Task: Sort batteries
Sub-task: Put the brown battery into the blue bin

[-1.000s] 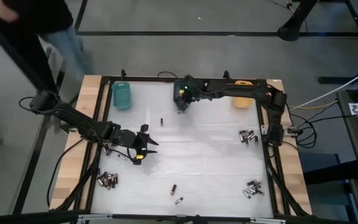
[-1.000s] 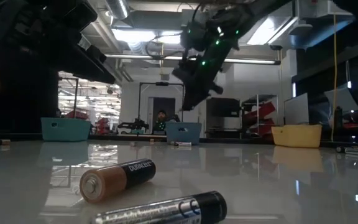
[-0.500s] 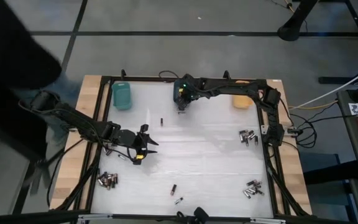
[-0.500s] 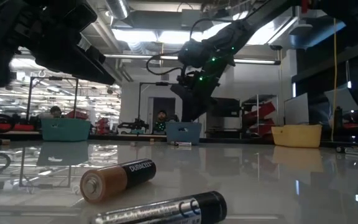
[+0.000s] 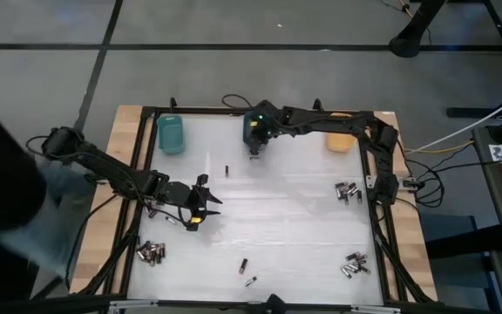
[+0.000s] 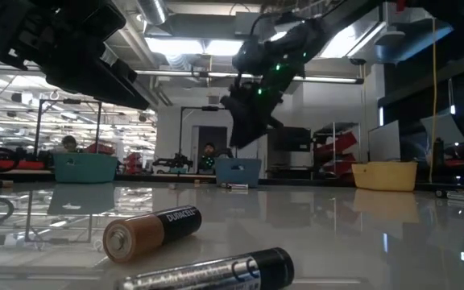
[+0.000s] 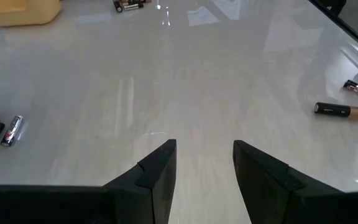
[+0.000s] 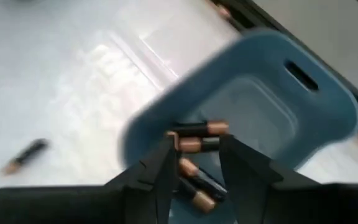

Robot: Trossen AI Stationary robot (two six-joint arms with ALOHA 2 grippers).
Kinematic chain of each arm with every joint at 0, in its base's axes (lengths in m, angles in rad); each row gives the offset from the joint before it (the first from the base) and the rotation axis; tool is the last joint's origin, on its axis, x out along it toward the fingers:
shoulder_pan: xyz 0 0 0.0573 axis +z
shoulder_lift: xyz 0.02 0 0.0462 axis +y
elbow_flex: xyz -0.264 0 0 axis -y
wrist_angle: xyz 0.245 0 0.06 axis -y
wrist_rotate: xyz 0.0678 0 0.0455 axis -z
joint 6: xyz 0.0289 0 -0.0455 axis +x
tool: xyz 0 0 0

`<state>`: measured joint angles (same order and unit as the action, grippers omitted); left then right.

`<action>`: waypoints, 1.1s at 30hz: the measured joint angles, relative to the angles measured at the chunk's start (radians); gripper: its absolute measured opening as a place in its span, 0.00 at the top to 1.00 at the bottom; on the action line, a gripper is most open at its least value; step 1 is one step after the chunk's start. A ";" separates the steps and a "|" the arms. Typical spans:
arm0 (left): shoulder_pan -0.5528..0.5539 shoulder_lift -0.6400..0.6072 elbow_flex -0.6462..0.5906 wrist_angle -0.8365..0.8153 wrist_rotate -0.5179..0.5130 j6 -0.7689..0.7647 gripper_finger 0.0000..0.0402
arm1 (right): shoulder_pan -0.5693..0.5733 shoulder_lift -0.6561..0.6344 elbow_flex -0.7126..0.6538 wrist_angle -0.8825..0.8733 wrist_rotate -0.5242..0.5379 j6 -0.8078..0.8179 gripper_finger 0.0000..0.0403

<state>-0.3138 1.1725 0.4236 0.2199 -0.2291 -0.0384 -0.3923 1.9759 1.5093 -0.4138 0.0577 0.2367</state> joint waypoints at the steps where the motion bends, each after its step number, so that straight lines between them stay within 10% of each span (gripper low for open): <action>1: 0.000 0.000 0.000 0.000 0.000 0.003 0.63 | 0.012 -0.013 0.000 0.002 -0.011 -0.009 0.68; 9: -0.032 0.008 0.000 0.083 0.087 -0.005 0.63 | 0.238 -0.113 0.001 -0.052 -0.036 -0.056 0.68; 19: -0.185 0.226 0.128 0.127 0.121 -0.040 0.63 | 0.640 -0.169 -0.005 -0.245 0.292 0.050 0.68; 33: -0.263 0.357 0.222 0.125 0.106 -0.079 0.63 | 0.918 -0.133 -0.284 0.229 0.179 -0.115 0.68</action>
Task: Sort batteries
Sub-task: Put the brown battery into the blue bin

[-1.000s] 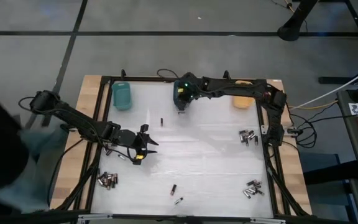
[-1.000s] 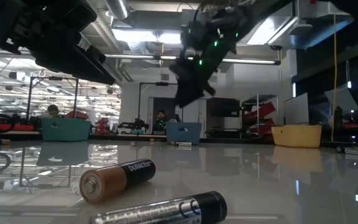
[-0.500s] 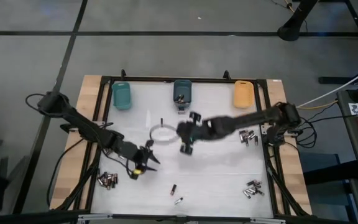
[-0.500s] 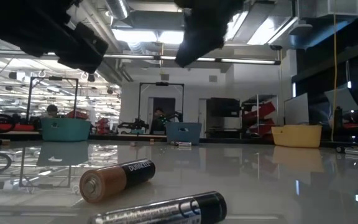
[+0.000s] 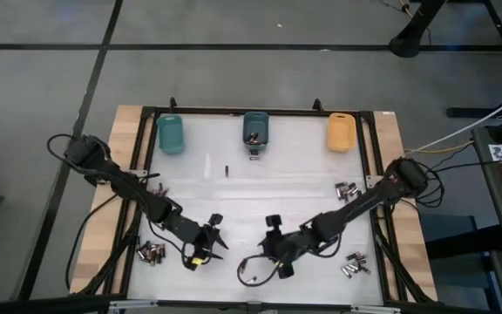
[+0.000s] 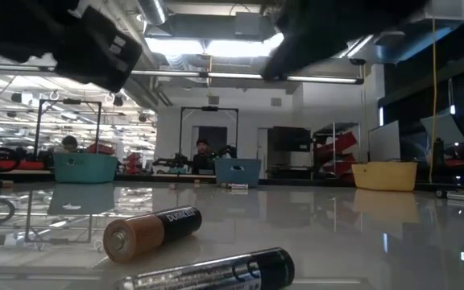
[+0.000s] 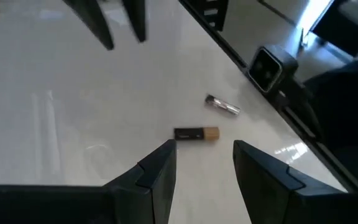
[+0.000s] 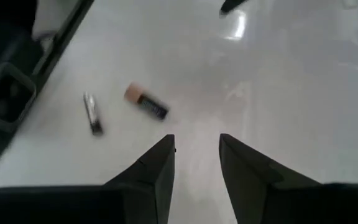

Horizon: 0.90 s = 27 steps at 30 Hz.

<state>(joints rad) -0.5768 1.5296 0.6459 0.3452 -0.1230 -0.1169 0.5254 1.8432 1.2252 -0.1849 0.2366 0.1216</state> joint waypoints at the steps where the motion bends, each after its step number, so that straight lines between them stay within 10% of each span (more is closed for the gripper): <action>1: -0.001 0.000 0.000 -0.005 -0.005 0.004 0.63 | -0.002 0.013 -0.009 0.044 -0.026 -0.030 0.68; 9: 0.024 0.000 -0.001 -0.042 -0.021 0.042 0.63 | -0.009 0.147 -0.019 0.371 -0.171 -0.173 0.68; 27: 0.029 0.000 -0.001 -0.128 -0.019 0.038 0.63 | -0.074 0.275 0.052 0.442 -0.380 -0.264 0.68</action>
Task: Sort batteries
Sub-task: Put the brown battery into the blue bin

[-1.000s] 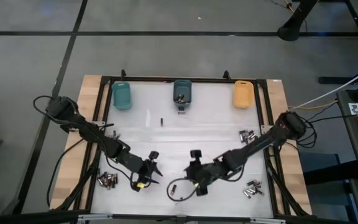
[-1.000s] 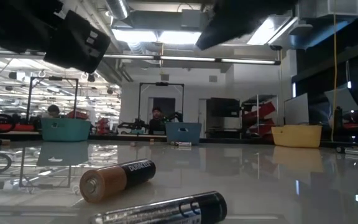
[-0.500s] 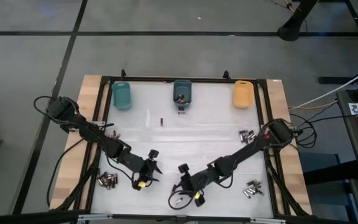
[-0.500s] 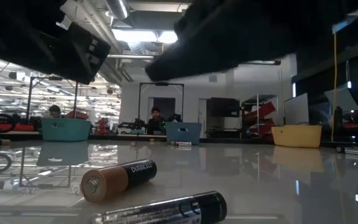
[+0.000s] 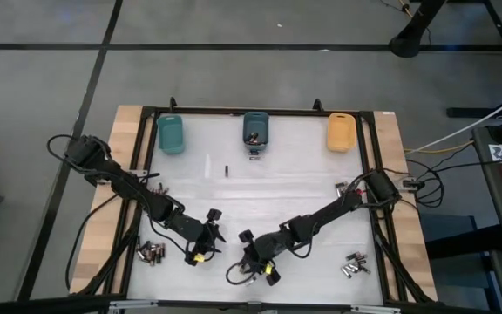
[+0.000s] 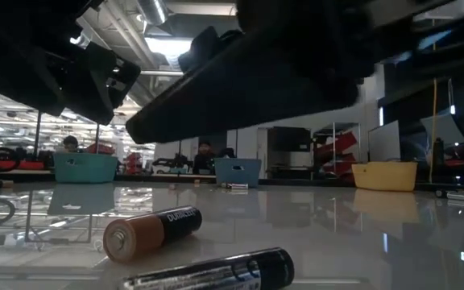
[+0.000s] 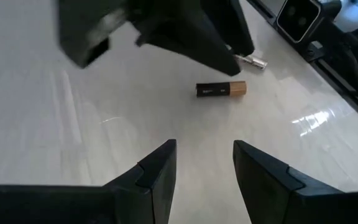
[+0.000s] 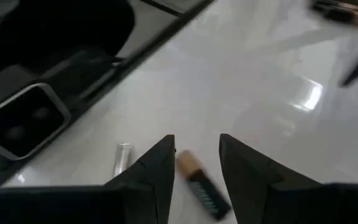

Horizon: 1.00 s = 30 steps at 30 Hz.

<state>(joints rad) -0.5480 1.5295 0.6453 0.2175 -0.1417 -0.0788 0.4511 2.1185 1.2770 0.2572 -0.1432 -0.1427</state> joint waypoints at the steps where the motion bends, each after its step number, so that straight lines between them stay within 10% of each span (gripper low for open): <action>1: 0.000 0.000 0.000 -0.001 0.000 0.000 0.63 | 0.001 0.001 0.000 -0.006 0.000 -0.010 0.68; 14: 0.000 0.000 0.000 0.002 0.000 -0.015 0.63 | -0.014 0.074 0.001 -0.004 0.028 -0.096 0.68; 30: 0.000 0.000 0.000 -0.031 0.000 -0.038 0.63 | -0.053 0.064 0.000 -0.039 0.052 0.222 0.88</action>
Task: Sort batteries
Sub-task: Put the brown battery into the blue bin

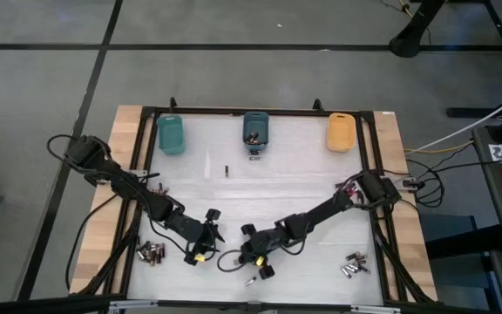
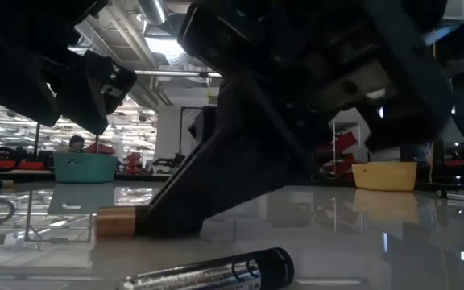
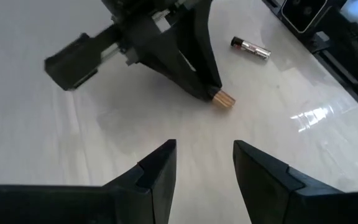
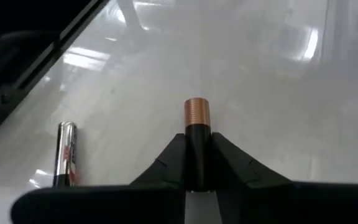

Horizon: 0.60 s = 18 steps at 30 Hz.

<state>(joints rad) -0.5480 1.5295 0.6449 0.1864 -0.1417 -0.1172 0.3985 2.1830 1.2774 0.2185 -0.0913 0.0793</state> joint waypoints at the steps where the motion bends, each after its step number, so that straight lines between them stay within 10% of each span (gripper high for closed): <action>1: 0.000 0.000 0.000 0.001 0.000 -0.004 0.63 | -0.001 -0.005 0.000 -0.013 -0.004 0.016 0.88; 18: -0.018 -0.007 0.000 -0.077 -0.050 -0.088 0.63 | -0.030 -0.349 -0.002 -0.433 0.370 0.047 0.88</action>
<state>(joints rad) -0.5659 1.5223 0.6449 0.1093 -0.1920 -0.2056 0.3682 1.8335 1.2758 -0.2141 0.2784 0.1261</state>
